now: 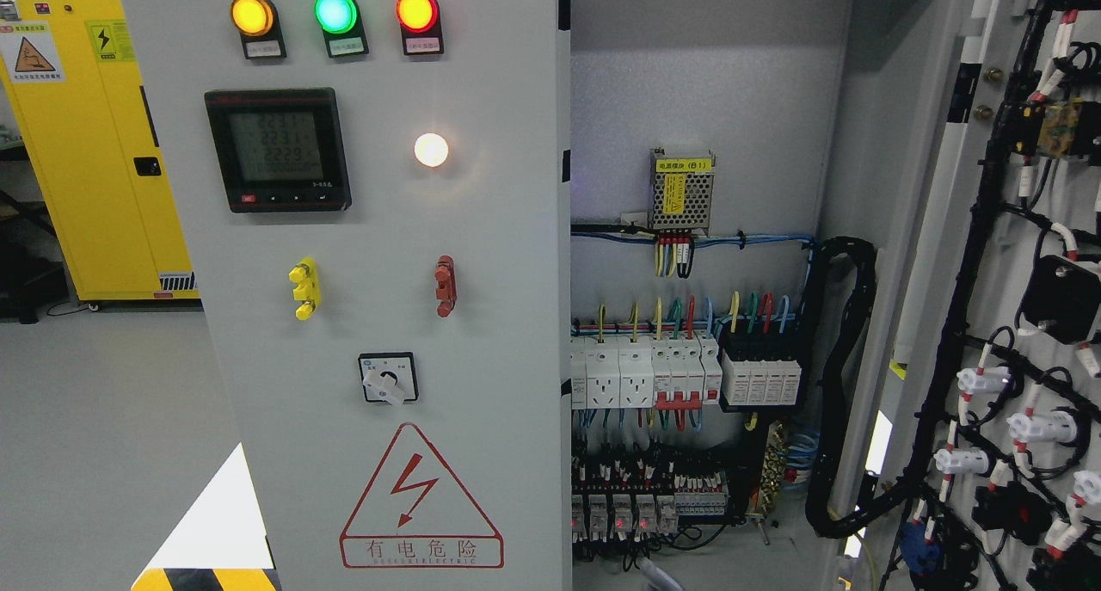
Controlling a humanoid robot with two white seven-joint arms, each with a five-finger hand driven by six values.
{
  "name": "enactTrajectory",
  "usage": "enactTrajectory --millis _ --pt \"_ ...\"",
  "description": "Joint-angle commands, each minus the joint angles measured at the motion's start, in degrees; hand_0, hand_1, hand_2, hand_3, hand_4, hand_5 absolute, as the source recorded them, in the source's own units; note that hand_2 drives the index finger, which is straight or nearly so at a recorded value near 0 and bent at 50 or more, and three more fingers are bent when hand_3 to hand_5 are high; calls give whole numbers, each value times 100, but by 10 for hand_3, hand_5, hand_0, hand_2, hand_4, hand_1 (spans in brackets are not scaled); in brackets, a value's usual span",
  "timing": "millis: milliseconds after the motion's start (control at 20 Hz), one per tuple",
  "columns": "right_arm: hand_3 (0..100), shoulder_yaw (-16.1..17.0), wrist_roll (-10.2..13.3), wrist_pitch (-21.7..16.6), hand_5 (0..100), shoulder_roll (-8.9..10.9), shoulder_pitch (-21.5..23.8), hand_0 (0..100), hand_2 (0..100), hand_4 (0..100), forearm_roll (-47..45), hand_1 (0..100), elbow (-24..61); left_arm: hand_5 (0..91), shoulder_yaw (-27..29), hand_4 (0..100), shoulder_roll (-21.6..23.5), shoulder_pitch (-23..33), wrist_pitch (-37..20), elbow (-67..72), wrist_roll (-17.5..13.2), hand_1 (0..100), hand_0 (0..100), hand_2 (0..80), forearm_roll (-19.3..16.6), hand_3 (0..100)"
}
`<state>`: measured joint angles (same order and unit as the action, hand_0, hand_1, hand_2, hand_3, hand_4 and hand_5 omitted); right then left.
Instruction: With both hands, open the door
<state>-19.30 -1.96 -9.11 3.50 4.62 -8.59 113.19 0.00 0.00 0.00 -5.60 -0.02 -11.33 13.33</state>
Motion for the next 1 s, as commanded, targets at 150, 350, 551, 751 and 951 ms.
enactTrajectory --millis 150,350,551,751,951 --pt "0 462 29 796 0 -824 -1567 216 0 0 6 0 -640 0 175 0 140 70 -20 -15 0 0 0 0 3 0" --pt "0 506 64 1192 0 -947 -2130 216 0 0 24 0 -1149 0 175 0 140 70 -29 -15 0 0 0 0 3 0" --pt "0 744 64 1429 0 -1044 -2745 217 0 0 15 0 -1633 0 175 0 123 79 -29 -15 0 0 0 0 3 0" --pt "0 752 55 1579 0 -1053 -3238 218 0 0 -3 0 -2098 0 175 0 123 79 -29 -15 0 0 0 0 3 0" --pt "0 884 20 1702 0 -1061 -3555 218 0 0 -47 0 -2486 0 175 0 105 79 -29 -15 0 0 0 0 3 0"
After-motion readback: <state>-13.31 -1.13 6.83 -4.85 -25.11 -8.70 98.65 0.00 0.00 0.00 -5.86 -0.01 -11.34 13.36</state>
